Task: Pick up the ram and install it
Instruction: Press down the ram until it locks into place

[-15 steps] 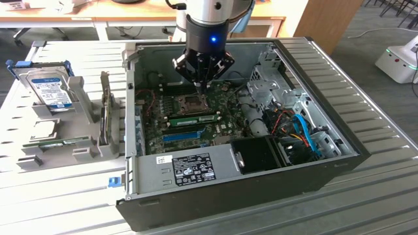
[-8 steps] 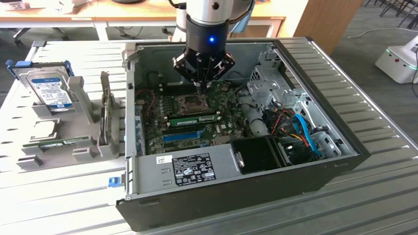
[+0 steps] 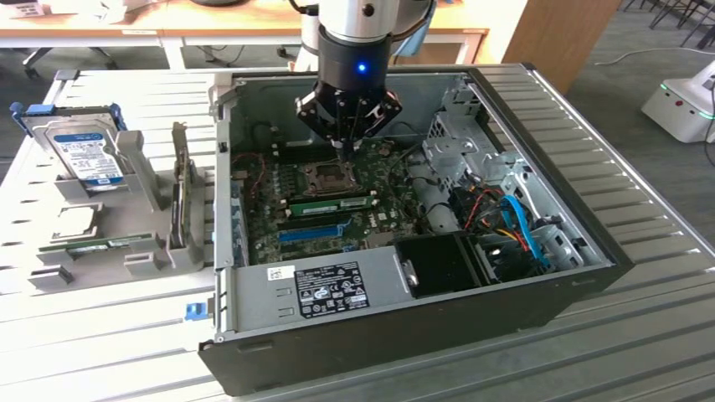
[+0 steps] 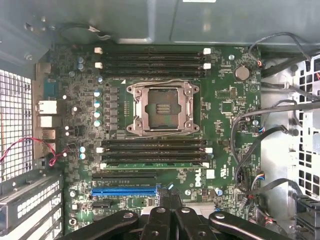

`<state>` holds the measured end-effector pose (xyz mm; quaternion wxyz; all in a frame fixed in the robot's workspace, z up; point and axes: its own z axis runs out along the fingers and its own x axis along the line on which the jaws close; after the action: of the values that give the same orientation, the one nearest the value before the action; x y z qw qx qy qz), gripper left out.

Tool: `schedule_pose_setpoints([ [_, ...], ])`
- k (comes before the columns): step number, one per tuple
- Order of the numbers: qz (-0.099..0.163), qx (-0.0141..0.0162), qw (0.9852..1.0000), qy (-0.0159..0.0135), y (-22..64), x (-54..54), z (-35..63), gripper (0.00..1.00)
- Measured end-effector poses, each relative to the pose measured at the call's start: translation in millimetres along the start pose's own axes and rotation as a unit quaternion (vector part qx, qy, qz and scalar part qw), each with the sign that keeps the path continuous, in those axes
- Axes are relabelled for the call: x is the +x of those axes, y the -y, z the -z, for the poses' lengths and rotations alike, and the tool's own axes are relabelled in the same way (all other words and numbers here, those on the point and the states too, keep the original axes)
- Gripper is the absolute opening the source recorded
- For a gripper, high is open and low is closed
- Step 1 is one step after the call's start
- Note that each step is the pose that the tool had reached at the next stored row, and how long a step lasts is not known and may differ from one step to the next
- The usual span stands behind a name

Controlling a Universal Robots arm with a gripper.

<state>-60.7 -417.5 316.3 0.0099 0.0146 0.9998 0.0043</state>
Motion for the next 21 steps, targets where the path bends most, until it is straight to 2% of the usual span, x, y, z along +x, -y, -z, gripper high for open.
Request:
schedule_pose_setpoints([
  [3, 0.0, 0.0005, 0.9999, -0.0142, 0.0, -0.2, 0.1, 0.11],
  [4, 0.0, 0.0006, 0.9999, -0.0155, 0.1, -0.2, 0.2, 0.11],
  [16, 0.001, 0.0005, 0.9999, -0.0155, -0.6, -0.2, 0.0, 0.11],
  [21, 0.021, 0.0004, 0.9997, -0.0157, -0.7, -0.2, 0.0, 0.11],
])
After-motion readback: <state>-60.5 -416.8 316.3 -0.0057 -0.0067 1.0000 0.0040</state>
